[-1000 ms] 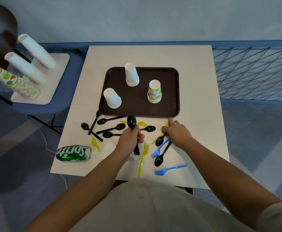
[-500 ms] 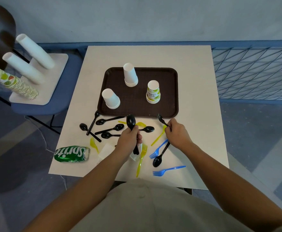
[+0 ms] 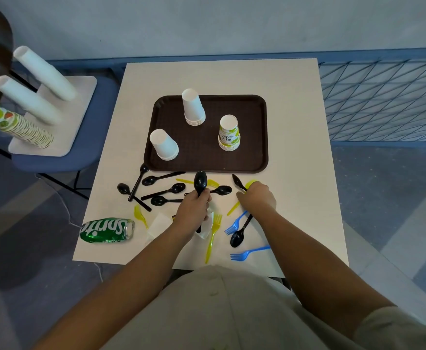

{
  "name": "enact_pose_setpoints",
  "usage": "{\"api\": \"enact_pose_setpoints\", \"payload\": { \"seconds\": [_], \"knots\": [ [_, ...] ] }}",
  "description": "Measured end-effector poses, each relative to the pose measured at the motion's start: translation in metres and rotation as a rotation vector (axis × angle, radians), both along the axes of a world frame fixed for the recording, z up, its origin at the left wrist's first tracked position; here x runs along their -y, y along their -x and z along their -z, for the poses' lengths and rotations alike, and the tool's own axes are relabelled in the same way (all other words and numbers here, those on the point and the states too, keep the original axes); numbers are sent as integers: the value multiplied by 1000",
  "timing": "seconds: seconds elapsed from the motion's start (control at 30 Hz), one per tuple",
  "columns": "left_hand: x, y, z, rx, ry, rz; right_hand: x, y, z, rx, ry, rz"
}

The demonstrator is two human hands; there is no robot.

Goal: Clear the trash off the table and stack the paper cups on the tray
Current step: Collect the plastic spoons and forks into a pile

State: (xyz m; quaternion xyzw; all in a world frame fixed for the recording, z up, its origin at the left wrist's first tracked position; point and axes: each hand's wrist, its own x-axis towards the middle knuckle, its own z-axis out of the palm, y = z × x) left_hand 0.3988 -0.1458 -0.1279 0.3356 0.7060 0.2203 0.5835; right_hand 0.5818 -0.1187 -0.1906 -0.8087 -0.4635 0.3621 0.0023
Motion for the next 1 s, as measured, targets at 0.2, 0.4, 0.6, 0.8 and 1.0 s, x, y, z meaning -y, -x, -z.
{"api": "enact_pose_setpoints", "payload": {
  "seconds": [0.2,0.4,0.6,0.8,1.0],
  "knots": [
    [3,8,6,-80,-10,107,-7,-2,2,-124,-36,179],
    [7,9,20,-134,23,174,-2,-12,1,-77,-68,85],
    [9,1,23,-156,46,233,-1,-2,2,60,-11,-79],
    [6,-2,20,-171,1,323,-8,10,-4,-8,-13,-36],
    [8,-2,20,-158,10,395,-6,-1,-6,-192,-142,169]
  ]
}}
